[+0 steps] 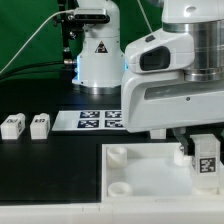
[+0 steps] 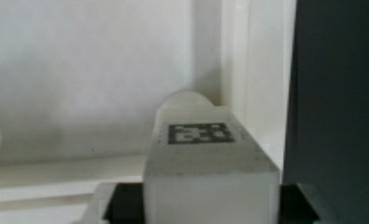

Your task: Assemble one leg

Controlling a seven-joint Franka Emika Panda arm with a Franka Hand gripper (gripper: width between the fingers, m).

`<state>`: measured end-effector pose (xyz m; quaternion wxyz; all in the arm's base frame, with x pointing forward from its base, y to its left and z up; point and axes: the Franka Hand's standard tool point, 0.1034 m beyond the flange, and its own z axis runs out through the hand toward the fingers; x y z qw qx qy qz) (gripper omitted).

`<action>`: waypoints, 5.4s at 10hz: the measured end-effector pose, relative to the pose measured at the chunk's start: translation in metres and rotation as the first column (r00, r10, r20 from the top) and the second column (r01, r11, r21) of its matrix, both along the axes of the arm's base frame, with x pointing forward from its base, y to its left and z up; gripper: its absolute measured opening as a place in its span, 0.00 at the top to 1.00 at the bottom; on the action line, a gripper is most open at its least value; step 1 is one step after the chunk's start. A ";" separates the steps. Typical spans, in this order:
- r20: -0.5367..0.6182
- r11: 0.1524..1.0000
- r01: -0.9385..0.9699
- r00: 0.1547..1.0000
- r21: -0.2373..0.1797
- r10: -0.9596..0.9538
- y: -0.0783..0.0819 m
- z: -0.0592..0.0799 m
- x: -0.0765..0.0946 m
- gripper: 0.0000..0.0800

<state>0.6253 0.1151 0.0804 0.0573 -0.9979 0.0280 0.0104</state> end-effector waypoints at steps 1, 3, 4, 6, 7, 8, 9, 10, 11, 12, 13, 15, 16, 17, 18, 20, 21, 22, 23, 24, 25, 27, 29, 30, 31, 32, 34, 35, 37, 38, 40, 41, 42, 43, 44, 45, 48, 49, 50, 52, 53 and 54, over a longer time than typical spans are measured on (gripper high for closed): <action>-0.017 0.990 0.144 0.989 -0.002 -0.144 0.000 0.000 0.000 0.64; -0.042 0.936 0.351 0.935 -0.007 -0.351 0.000 -0.001 0.000 0.64; -0.070 0.807 0.590 0.805 -0.016 -0.589 -0.002 -0.001 0.005 0.64; -0.134 0.480 0.874 0.469 -0.068 -0.873 0.002 -0.001 0.004 0.64; -0.156 0.338 0.938 0.323 -0.079 -0.933 0.001 -0.002 0.005 0.64; -0.163 0.210 0.973 0.192 -0.100 -0.968 0.002 -0.002 0.005 0.64; -0.162 0.136 0.984 0.116 -0.115 -0.980 0.003 -0.002 0.005 0.64; -0.162 0.115 0.986 0.095 -0.118 -0.982 0.002 -0.002 0.005 0.63; -0.162 0.131 0.985 0.112 -0.116 -0.980 0.003 -0.002 0.004 0.63; -0.162 0.132 0.984 0.113 -0.116 -0.980 0.003 -0.002 0.004 0.51; -0.162 0.164 0.980 0.145 -0.110 -0.976 0.003 -0.002 0.004 0.33; -0.133 0.346 0.937 0.336 -0.056 -0.932 0.007 -0.004 0.006 0.23; -0.093 0.529 0.848 0.524 -0.031 -0.846 0.013 -0.003 0.006 0.20; -0.069 0.655 0.755 0.652 -0.020 -0.755 0.017 -0.003 0.005 0.19; -0.068 0.683 0.730 0.681 -0.016 -0.729 0.015 -0.004 0.005 0.19; -0.038 0.850 0.527 0.849 -0.003 -0.526 0.012 -0.004 0.005 0.19; -0.018 0.922 0.387 0.922 -0.011 -0.387 0.006 -0.004 0.005 0.19; 0.004 0.970 0.242 0.970 -0.013 -0.242 -0.001 -0.004 0.006 0.19; 0.023 0.996 0.090 0.996 -0.024 -0.090 -0.006 -0.004 0.007 0.19; 0.035 0.999 -0.026 0.999 -0.035 0.027 -0.006 -0.004 0.008 0.19; 0.034 0.999 -0.015 0.999 -0.034 0.016 -0.006 -0.004 0.008 0.19; 0.027 0.997 0.064 0.998 -0.032 -0.063 -0.005 -0.004 0.007 0.30; 0.007 0.967 0.255 0.967 -0.024 -0.255 -0.003 -0.004 0.007 0.64; -0.003 0.938 0.346 0.938 -0.023 -0.346 -0.003 -0.005 0.007 0.64; -0.013 0.895 0.445 0.895 -0.026 -0.445 -0.004 -0.005 0.006 0.64; -0.025 0.840 0.542 0.840 -0.028 -0.542 -0.005 -0.005 0.007 0.64; -0.089 0.533 0.843 0.527 -0.074 -0.845 -0.005 0.001 0.010 0.64; -0.113 0.337 0.937 0.326 -0.093 -0.939 -0.006 -0.001 0.010 0.64; -0.158 -0.003 0.992 -0.022 -0.124 -0.987 -0.009 -0.006 0.008 0.63; -0.154 -0.054 0.989 -0.075 -0.134 -0.985 -0.003 -0.006 0.007 0.63; -0.153 -0.041 0.990 -0.061 -0.135 -0.986 -0.003 -0.007 0.006 0.50; -0.153 -0.040 0.990 -0.060 -0.135 -0.986 -0.003 -0.007 0.006 0.50; -0.153 -0.008 0.992 -0.028 -0.130 -0.988 -0.002 -0.007 0.006 0.33; -0.154 0.054 0.992 0.035 -0.118 -0.987 -0.001 -0.007 0.006 0.21; -0.149 0.132 0.987 0.118 -0.086 -0.982 0.006 -0.007 0.007 0.21; -0.140 0.295 0.954 0.284 -0.062 -0.948 0.016 -0.005 0.004 0.19; -0.115 0.578 0.816 0.572 -0.022 -0.812 0.019 -0.005 0.000 0.19; -0.102 0.677 0.736 0.673 -0.006 -0.733 0.018 -0.006 0.000 0.19; -0.091 0.744 0.668 0.741 0.005 -0.665 0.018 -0.006 0.000 0.19; -0.059 0.862 0.506 0.861 0.009 -0.505 0.016 -0.005 0.001 0.19; -0.030 0.914 0.405 0.914 0.004 -0.405 0.016 -0.002 0.006 0.19; -0.007 0.957 0.290 0.957 0.006 -0.290 0.014 -0.001 0.010 0.19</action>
Offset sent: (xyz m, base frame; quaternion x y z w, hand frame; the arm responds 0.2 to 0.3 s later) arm 0.0287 -0.0178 -0.0093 -0.0092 0.0064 0.5923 0.8057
